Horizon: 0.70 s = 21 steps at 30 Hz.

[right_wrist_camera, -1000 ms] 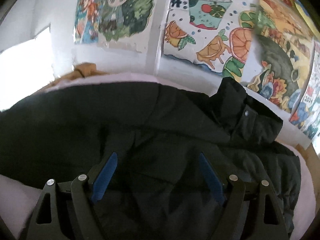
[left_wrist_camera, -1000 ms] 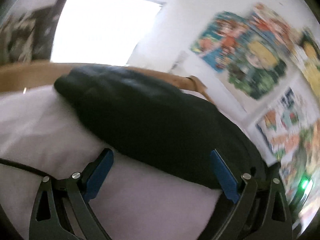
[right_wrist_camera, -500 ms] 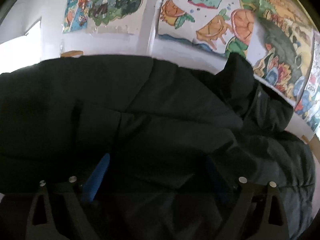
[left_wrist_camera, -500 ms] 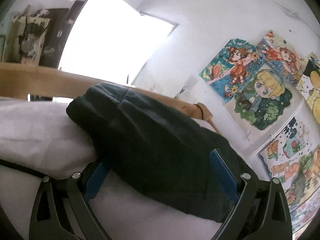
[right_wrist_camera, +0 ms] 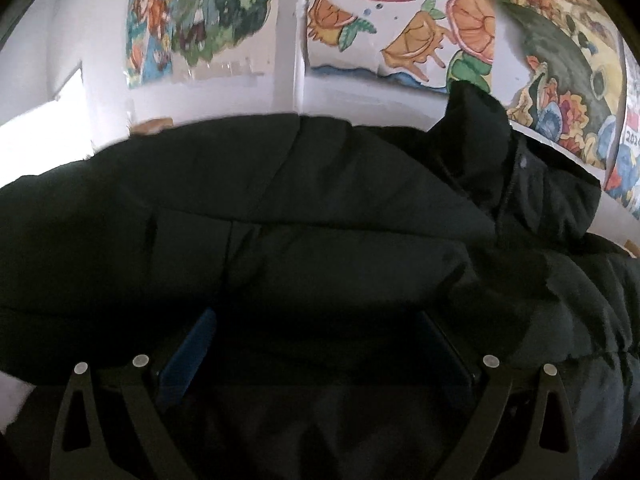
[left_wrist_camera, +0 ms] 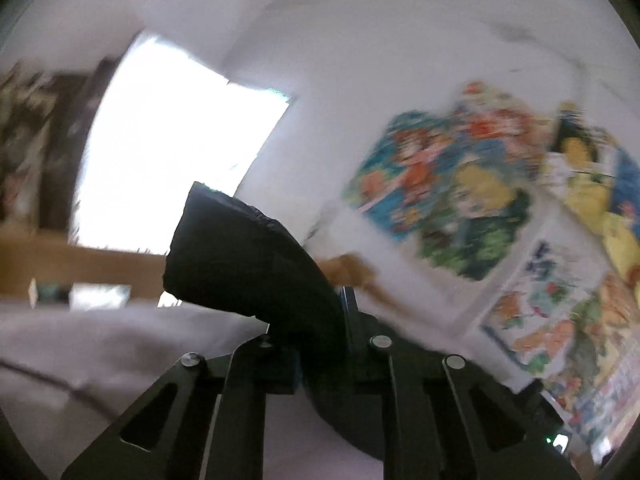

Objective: Fold large clothes

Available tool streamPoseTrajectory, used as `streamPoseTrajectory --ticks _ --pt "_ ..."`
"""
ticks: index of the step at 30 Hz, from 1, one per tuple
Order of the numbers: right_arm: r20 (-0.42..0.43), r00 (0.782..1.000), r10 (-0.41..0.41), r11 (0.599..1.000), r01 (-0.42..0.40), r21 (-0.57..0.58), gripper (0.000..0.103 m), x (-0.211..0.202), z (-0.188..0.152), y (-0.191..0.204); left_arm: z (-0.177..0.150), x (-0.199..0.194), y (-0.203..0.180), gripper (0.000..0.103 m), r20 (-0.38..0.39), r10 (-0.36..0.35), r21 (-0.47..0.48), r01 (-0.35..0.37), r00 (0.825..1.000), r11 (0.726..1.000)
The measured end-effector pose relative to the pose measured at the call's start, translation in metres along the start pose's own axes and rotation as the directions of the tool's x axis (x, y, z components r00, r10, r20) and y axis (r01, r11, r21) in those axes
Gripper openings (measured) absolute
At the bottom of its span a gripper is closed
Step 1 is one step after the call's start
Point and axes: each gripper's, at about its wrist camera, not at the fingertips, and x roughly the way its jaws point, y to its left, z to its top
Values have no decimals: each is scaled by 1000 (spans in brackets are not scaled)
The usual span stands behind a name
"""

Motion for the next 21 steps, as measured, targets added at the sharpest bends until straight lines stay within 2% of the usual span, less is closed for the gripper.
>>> streamPoseTrajectory --ticks 2,5,8,10,13,16,17,18,21 --pt "-29 999 27 999 -26 20 100 -13 7 -7 8 -5 -17 11 28 -65 50 63 998 997" --pt "-51 997 62 997 -60 38 100 -41 17 -21 19 -12 -49 11 47 -177 128 170 983 977" --pt "-66 995 81 997 -80 19 100 -80 23 -36 26 -15 -78 10 44 -266 163 256 963 953" --pt "-72 994 79 997 -78 5 100 -106 20 -50 30 -20 -100 10 39 -335 184 322 942 929" --pt "-65 996 60 998 -60 2 100 -147 8 -78 30 -28 -138 10 16 -434 225 420 901 879" --pt "-38 999 36 999 -35 34 100 -177 -11 -108 27 -38 -175 10 -34 -522 235 515 852 825" --pt "-27 999 25 999 -23 41 100 -184 -17 -118 26 -39 -186 10 -52 -543 228 539 838 810" --pt "-16 1000 14 999 -14 48 100 -189 -23 -127 22 -41 -204 10 -80 -573 220 575 816 788" --pt "14 1000 -6 994 4 114 100 -197 -36 -154 10 -48 -250 10 -142 -620 241 635 771 734"
